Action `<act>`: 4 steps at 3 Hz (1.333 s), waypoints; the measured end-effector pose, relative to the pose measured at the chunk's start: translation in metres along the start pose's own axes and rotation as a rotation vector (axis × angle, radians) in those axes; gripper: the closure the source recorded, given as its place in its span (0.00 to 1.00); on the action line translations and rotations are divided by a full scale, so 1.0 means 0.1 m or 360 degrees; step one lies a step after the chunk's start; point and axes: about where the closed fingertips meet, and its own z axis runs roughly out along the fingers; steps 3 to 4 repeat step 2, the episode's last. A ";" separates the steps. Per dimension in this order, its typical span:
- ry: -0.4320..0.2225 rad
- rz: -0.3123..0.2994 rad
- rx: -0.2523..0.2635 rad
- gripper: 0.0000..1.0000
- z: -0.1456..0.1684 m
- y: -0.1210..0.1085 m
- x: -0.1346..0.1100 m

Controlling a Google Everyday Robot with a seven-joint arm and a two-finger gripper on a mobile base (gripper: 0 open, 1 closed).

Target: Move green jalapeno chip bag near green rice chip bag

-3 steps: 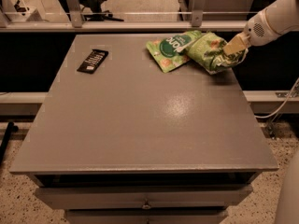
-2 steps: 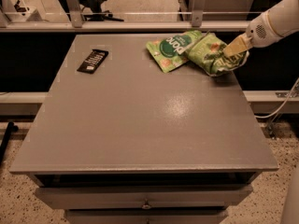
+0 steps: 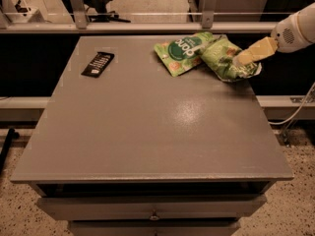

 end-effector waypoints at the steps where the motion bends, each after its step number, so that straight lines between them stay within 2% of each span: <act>1: -0.0131 -0.0060 0.0003 0.00 -0.36 0.19 0.07; 2: -0.0301 -0.0194 0.0022 0.00 -0.96 0.59 0.20; 4: -0.0301 -0.0194 0.0022 0.00 -0.96 0.59 0.20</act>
Offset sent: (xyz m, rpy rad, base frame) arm -0.2055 -0.0097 0.1173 0.0317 -0.3984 0.1360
